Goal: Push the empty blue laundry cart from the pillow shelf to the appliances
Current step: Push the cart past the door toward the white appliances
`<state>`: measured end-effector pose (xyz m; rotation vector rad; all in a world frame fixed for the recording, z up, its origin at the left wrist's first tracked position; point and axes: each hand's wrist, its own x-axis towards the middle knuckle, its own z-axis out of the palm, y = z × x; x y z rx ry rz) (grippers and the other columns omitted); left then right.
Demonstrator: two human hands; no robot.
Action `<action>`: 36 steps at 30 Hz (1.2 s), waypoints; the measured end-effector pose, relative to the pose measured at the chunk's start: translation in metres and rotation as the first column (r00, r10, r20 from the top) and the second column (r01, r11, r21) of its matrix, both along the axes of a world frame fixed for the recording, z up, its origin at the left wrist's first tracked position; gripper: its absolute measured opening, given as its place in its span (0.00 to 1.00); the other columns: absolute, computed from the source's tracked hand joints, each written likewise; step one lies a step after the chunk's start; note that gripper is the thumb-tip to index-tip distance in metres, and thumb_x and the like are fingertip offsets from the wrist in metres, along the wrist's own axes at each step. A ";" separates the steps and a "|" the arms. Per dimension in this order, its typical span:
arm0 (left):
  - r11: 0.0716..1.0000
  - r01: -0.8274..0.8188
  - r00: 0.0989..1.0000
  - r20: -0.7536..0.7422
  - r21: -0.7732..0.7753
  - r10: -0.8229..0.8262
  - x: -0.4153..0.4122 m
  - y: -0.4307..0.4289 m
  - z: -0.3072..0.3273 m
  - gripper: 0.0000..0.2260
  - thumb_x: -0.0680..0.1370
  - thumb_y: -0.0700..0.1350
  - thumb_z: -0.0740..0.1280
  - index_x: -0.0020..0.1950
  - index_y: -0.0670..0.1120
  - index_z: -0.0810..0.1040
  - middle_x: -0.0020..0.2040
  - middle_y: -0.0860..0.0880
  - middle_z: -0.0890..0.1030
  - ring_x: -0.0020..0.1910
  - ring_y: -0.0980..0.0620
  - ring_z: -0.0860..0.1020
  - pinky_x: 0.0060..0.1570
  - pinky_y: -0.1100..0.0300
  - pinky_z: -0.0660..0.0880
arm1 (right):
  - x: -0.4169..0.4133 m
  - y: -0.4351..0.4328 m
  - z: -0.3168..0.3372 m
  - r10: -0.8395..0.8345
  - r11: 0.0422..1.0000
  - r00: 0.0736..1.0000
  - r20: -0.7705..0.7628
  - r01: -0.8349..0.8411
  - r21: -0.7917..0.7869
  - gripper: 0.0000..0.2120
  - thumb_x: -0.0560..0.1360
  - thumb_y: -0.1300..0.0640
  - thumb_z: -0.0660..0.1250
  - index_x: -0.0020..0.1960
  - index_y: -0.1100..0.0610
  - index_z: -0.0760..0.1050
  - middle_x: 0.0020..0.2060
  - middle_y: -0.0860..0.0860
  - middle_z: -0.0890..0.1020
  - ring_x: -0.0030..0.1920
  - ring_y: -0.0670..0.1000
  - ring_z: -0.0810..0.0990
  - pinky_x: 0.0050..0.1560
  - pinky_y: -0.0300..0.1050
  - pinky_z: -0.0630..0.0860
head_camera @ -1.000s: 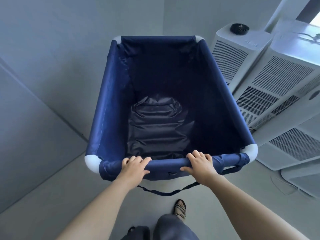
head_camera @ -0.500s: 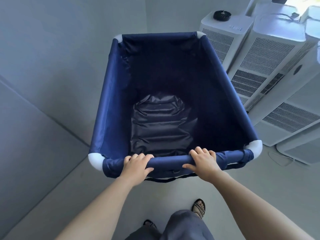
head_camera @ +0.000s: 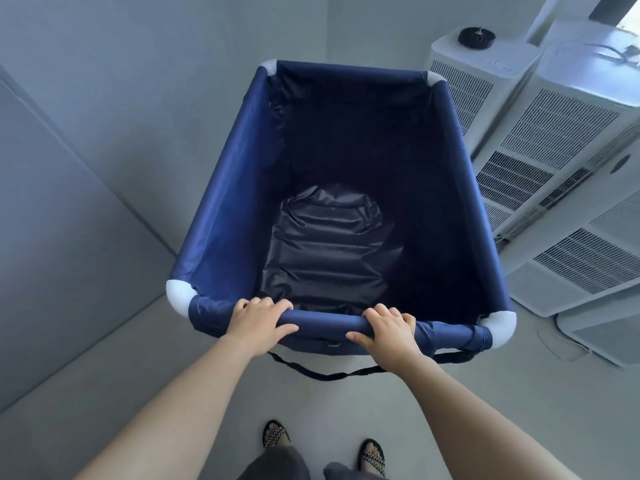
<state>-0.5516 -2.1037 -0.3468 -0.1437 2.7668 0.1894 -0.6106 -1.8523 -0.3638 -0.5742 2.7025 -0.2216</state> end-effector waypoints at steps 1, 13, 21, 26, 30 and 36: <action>1.000 -0.008 1.000 0.000 -0.012 0.008 0.006 0.004 0.000 0.17 0.76 0.63 0.56 0.61 0.57 0.67 0.54 0.51 0.76 0.55 0.48 0.72 0.59 0.52 0.62 | 0.002 0.003 0.000 0.010 1.000 1.000 0.004 -0.010 -0.002 0.23 0.73 0.32 0.54 0.56 0.48 0.70 0.50 0.45 0.72 0.52 0.50 0.69 0.56 0.48 0.60; 0.986 -0.167 0.986 -0.004 0.020 0.167 0.066 0.061 -0.003 0.18 0.76 0.64 0.54 0.62 0.59 0.66 0.55 0.54 0.75 0.56 0.49 0.71 0.58 0.51 0.60 | 0.014 0.043 0.008 0.220 0.969 0.974 0.050 -0.224 0.102 0.26 0.74 0.31 0.52 0.60 0.49 0.68 0.54 0.49 0.74 0.55 0.54 0.71 0.57 0.51 0.63; 0.993 -0.112 0.990 -0.087 -0.032 0.109 0.101 0.096 -0.011 0.19 0.76 0.65 0.53 0.62 0.56 0.66 0.54 0.55 0.74 0.54 0.52 0.72 0.54 0.53 0.65 | 0.012 0.084 0.004 0.404 0.912 0.915 -0.011 -0.401 0.086 0.29 0.71 0.28 0.50 0.60 0.47 0.68 0.51 0.49 0.74 0.51 0.53 0.72 0.53 0.50 0.66; 0.991 -0.134 0.978 -0.160 -0.009 0.131 0.116 0.116 -0.018 0.22 0.74 0.66 0.55 0.62 0.55 0.69 0.53 0.56 0.76 0.52 0.52 0.74 0.51 0.55 0.67 | 0.017 0.098 0.002 0.459 0.884 0.885 -0.084 -0.446 0.139 0.29 0.71 0.29 0.49 0.57 0.50 0.69 0.49 0.49 0.74 0.49 0.53 0.72 0.49 0.50 0.66; 0.995 -0.103 0.981 -0.169 -0.007 0.100 0.123 0.125 -0.019 0.25 0.73 0.67 0.57 0.63 0.53 0.70 0.52 0.54 0.78 0.50 0.51 0.77 0.48 0.55 0.70 | 0.018 0.107 0.001 0.488 0.867 0.867 -0.098 -0.469 0.167 0.29 0.71 0.29 0.50 0.56 0.51 0.69 0.49 0.49 0.74 0.48 0.54 0.72 0.49 0.49 0.66; 0.992 0.074 0.967 -0.235 -0.100 -0.096 0.128 0.132 -0.016 0.24 0.60 0.65 0.73 0.46 0.49 0.81 0.32 0.55 0.79 0.25 0.56 0.76 0.21 0.66 0.71 | 0.020 0.113 0.000 0.504 0.856 0.858 -0.097 -0.482 0.184 0.28 0.72 0.29 0.52 0.54 0.53 0.69 0.48 0.49 0.76 0.48 0.54 0.74 0.50 0.49 0.65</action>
